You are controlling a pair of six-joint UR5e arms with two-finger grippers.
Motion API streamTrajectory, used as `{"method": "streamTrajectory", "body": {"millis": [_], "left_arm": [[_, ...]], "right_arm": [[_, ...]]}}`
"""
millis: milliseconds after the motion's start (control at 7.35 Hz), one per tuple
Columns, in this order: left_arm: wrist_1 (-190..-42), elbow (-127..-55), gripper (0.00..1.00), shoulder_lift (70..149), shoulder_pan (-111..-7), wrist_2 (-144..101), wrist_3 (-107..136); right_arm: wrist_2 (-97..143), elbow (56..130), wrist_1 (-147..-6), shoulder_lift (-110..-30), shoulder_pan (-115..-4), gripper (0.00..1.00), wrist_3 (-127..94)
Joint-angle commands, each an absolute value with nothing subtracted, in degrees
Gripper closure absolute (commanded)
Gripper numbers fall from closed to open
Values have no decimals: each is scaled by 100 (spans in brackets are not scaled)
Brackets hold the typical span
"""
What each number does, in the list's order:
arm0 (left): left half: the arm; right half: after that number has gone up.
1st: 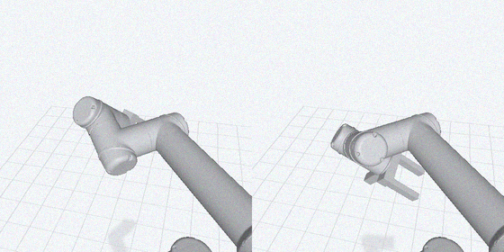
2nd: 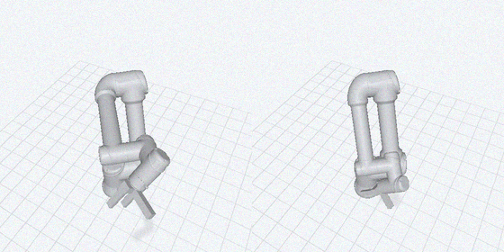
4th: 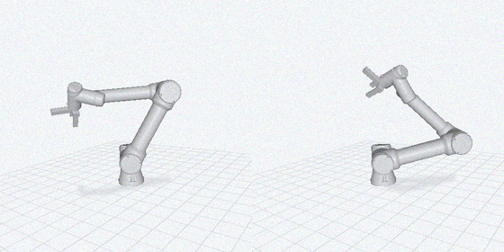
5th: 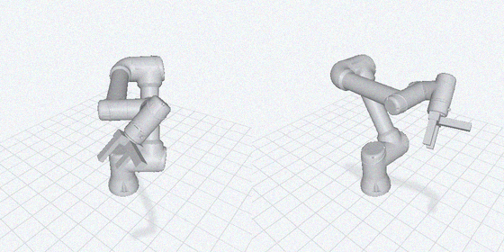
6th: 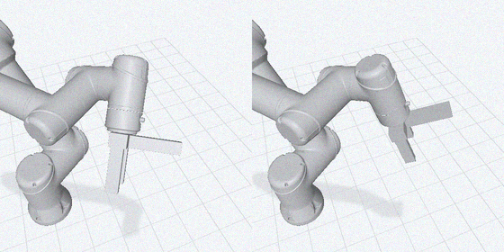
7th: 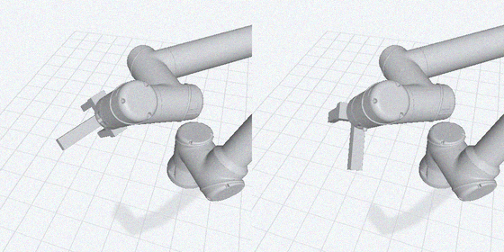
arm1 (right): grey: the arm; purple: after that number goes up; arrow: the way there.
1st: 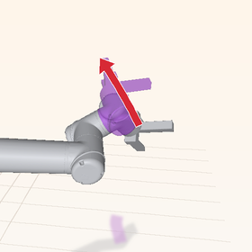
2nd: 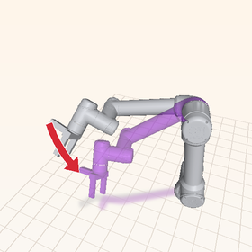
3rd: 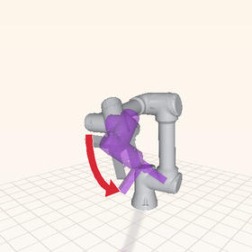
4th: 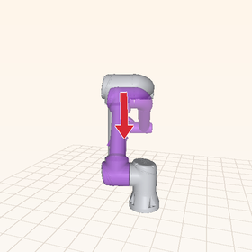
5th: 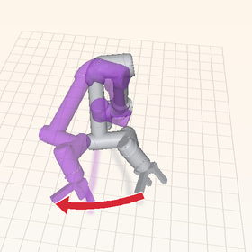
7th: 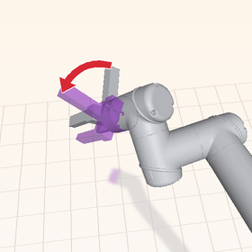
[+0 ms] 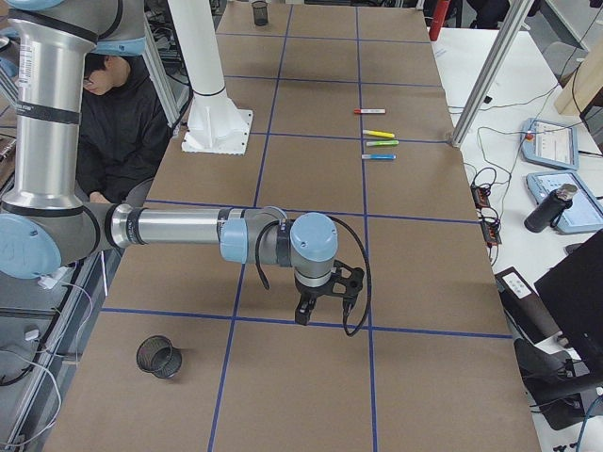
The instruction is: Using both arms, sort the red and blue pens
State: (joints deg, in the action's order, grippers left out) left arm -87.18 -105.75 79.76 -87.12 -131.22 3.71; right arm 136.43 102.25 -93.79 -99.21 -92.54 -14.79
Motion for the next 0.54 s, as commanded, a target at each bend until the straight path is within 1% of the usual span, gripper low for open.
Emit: {"method": "streamTrajectory", "body": {"millis": [0, 272, 408], "left_arm": [[-8693, -10582, 0, 7980, -8710, -13122, 378], [-8675, -10713, 0, 8077, -8701, -13122, 387], [-8684, -10775, 0, 8199, -8692, -13105, 439]], "right_arm": [[13667, 10222, -9378, -9879, -9246, 0, -1459], [13676, 10283, -9369, -9809, -9246, 0, -1511], [13684, 10222, -9447, -9487, -9220, 0, -1538]]}}
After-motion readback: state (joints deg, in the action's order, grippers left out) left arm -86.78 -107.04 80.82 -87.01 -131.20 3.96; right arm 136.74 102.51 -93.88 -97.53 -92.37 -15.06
